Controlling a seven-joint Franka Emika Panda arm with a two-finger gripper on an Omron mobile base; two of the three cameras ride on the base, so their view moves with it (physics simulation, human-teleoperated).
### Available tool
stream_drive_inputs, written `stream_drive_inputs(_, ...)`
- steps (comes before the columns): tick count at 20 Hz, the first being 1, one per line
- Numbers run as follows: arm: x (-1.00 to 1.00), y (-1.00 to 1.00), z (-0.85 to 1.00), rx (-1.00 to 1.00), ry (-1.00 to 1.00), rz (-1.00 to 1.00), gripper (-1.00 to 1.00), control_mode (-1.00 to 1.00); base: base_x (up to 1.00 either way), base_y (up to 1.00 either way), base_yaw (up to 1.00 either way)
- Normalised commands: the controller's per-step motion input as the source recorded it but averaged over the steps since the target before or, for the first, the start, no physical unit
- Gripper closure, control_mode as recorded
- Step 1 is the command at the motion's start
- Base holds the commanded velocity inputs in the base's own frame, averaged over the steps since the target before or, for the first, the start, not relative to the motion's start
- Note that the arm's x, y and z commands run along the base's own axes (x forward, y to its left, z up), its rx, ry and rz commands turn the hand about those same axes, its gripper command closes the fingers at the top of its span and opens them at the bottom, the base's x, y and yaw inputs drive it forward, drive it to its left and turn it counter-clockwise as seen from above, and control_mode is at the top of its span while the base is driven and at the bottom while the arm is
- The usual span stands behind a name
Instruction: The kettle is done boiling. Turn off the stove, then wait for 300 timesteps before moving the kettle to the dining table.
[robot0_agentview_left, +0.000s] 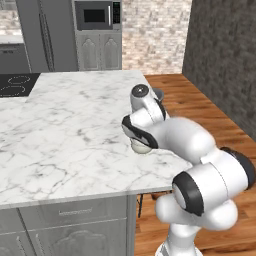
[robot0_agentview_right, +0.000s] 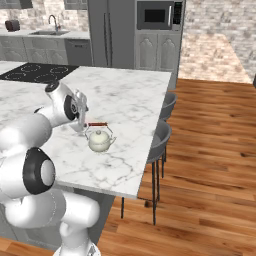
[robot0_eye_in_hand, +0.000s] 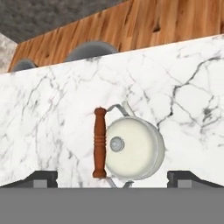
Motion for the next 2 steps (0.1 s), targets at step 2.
stream_drive_inputs(2, -0.20, 0.00, 0.25, -0.03, -0.05, 0.00, -1.00, -1.00, 0.00, 0.00, 0.00)
